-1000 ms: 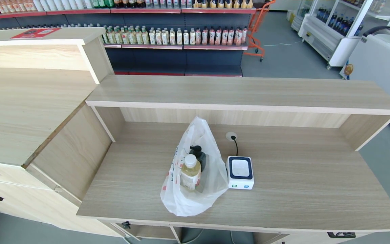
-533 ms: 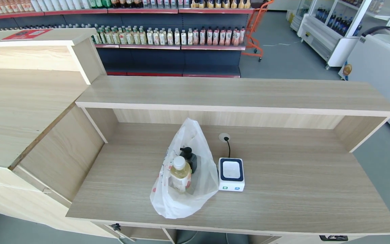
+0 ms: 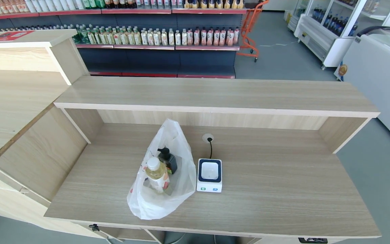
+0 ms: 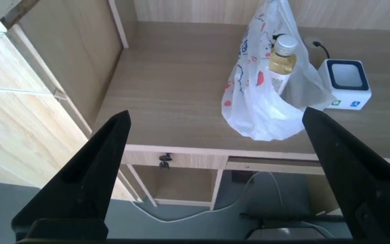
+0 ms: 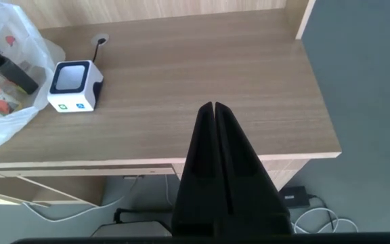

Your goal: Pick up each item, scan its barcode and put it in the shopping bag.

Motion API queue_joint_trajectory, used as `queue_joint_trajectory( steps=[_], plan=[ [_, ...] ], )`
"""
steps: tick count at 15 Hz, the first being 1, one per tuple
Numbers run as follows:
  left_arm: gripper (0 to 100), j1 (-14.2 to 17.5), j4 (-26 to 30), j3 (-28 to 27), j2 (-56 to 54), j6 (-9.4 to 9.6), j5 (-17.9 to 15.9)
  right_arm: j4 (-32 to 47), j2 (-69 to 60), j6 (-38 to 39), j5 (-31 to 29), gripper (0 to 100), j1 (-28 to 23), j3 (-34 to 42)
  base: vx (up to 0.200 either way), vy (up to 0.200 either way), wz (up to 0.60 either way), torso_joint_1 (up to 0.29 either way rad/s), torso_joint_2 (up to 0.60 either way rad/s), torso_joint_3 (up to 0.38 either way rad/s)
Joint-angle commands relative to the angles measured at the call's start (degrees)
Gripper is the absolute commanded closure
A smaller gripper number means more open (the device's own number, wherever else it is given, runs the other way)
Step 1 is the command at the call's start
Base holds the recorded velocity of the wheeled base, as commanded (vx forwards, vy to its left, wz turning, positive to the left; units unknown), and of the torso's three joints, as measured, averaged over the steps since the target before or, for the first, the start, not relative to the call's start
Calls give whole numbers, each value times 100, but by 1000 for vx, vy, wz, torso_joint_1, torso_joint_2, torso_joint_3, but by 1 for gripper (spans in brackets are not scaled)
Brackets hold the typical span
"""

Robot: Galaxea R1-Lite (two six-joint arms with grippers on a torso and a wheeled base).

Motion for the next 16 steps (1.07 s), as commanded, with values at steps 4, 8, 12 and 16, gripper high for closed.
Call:
queue_joint_trajectory(
  steps=[4,8,12,16],
  plan=[
    [0,0,-6,1,-7,-16,1,-2,21,14,-10,100,3,0,50,0,0,1,1,1],
    [0,0,-6,1,-7,-16,1,-2,21,14,-1,100,3,0,0,0,0,0,0,0],
    [0,0,-6,1,-7,-16,1,-2,21,14,-1,100,3,0,0,0,0,0,0,0],
    [0,0,-6,1,-7,-16,1,-2,21,14,-10,100,3,0,0,0,0,0,0,0]
  ],
)
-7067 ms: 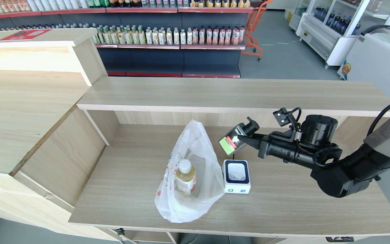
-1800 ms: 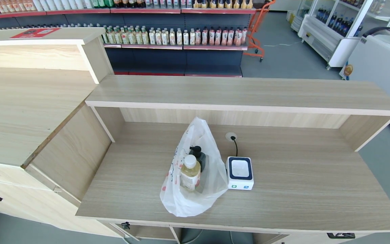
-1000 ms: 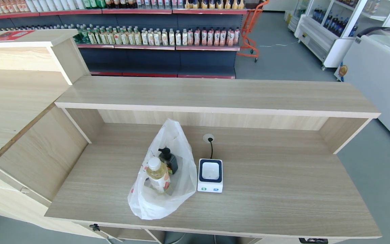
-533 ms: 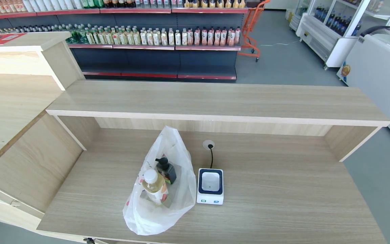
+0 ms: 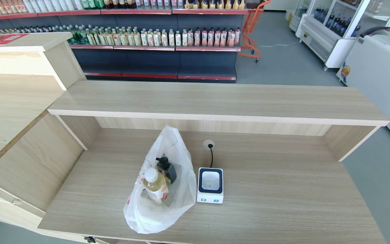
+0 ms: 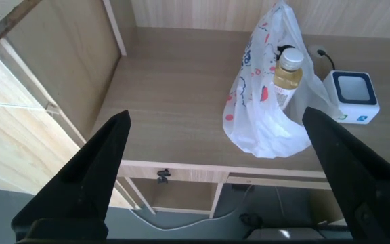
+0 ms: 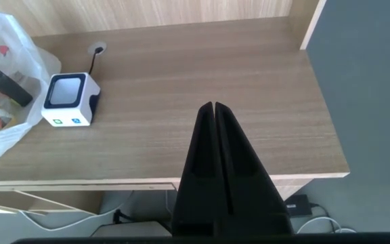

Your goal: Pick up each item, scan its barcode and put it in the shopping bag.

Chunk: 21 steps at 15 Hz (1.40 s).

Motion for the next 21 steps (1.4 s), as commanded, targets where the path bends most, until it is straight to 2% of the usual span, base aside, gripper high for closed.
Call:
queue_joint_trajectory(
  steps=[1,10,14,17,21],
  plan=[
    [0,0,-1,1,-2,9,-2,-4,13,1,-4,100,-4,0,0,0,0,0,0,0],
    [0,0,-1,1,-2,9,-2,-4,13,-17,5,100,-4,0,0,0,0,0,0,0],
    [0,0,-1,1,-2,-70,7,-4,13,-8,5,100,-4,0,0,0,0,0,0,0],
    [0,0,-1,1,-2,-18,-2,-4,13,-8,5,100,-4,0,200,0,0,2,1,4],
    [0,0,-1,1,-2,-18,-2,-4,13,1,5,100,-4,0,0,0,0,0,0,0]
  ],
)
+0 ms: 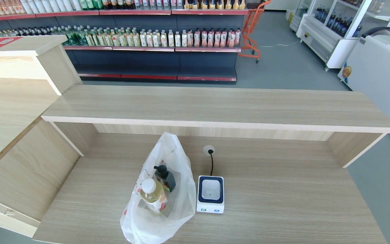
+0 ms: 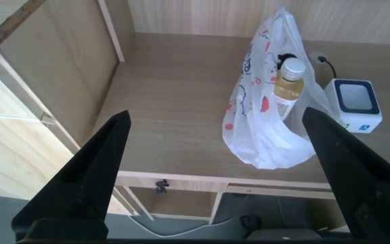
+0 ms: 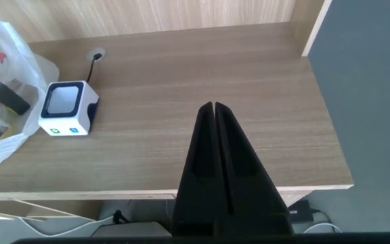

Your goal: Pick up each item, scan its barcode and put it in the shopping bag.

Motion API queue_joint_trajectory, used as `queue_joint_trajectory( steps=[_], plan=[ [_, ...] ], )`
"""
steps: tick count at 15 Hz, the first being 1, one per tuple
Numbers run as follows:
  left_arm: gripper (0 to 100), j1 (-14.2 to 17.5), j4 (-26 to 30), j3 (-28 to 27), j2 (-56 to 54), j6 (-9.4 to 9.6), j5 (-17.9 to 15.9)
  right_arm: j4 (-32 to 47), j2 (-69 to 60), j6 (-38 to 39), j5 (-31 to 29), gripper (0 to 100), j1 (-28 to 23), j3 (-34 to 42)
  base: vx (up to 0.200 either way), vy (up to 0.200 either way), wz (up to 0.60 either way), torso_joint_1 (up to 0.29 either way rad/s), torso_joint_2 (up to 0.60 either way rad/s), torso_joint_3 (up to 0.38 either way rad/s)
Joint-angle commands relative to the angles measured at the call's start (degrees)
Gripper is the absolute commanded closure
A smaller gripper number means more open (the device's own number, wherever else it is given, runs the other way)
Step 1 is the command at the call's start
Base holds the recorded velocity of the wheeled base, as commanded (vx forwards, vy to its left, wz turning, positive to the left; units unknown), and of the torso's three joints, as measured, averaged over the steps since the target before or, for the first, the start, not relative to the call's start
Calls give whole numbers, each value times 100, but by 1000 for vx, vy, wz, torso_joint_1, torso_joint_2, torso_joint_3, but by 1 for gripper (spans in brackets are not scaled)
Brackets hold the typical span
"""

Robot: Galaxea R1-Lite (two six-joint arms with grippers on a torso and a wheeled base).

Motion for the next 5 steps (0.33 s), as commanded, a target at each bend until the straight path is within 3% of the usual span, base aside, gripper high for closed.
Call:
queue_joint_trajectory(
  steps=[1,5],
  plan=[
    [0,0,-1,1,-2,-4,1,-2,11,-5,0,100,0,0,0,0,0,0,0,0],
    [0,0,-1,1,-2,-4,1,-2,11,4,-9,100,0,0,0,0,0,0,0,0]
  ],
)
